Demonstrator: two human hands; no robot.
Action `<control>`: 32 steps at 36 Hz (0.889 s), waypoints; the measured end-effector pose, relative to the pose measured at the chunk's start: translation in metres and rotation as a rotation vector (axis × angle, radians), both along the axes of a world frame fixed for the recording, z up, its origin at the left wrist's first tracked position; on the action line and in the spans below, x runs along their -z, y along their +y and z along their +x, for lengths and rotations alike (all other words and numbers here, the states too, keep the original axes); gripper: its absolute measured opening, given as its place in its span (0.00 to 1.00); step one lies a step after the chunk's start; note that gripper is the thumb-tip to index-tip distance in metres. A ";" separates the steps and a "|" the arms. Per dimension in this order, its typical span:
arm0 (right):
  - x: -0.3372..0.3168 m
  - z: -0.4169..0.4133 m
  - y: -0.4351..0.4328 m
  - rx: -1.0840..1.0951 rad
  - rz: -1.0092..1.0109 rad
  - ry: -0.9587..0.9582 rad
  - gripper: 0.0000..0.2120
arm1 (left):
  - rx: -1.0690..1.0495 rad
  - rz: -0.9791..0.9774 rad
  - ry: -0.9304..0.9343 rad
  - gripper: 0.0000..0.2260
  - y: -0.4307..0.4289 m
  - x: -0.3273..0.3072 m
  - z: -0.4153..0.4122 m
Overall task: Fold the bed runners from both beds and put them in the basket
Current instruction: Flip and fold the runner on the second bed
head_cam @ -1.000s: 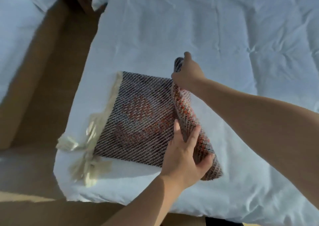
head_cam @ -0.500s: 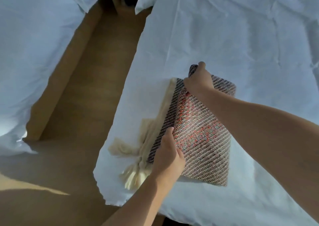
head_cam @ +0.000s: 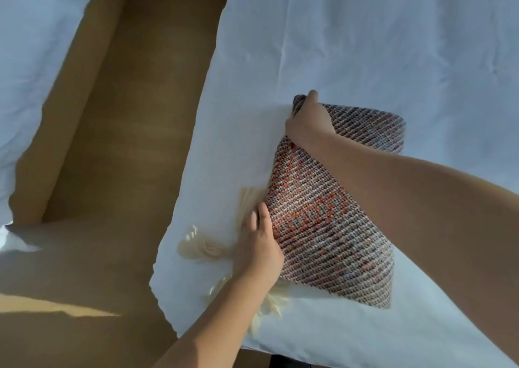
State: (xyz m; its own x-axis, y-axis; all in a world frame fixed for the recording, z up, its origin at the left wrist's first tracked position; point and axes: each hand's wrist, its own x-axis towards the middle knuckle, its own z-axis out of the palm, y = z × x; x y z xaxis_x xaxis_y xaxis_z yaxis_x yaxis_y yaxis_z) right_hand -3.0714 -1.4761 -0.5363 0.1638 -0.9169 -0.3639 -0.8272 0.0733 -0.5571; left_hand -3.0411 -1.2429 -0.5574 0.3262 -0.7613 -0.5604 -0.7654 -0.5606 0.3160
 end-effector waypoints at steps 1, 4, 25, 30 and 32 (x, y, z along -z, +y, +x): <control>0.002 -0.001 0.000 -0.006 -0.008 -0.017 0.21 | 0.021 -0.062 -0.054 0.33 0.000 0.003 0.000; 0.006 -0.008 0.004 -0.120 -0.194 0.026 0.24 | 0.094 -0.290 -0.175 0.31 -0.006 0.013 -0.003; 0.048 -0.177 0.016 -0.392 -0.176 0.541 0.37 | 0.203 -0.154 -0.058 0.33 -0.102 0.042 -0.002; 0.043 -0.163 0.076 -0.363 -0.142 0.492 0.37 | 0.169 -0.174 -0.119 0.30 -0.095 0.037 -0.009; 0.045 -0.160 0.105 -0.356 -0.164 0.460 0.37 | 0.174 -0.173 -0.143 0.29 -0.092 0.038 -0.010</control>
State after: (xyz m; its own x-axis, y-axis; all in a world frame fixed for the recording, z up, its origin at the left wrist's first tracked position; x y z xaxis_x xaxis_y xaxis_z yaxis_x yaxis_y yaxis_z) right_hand -3.2315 -1.3710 -0.5817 0.3301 -0.8848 -0.3288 -0.9439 -0.3088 -0.1168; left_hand -3.0509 -1.3344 -0.5957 0.2486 -0.8929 -0.3755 -0.8891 -0.3641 0.2773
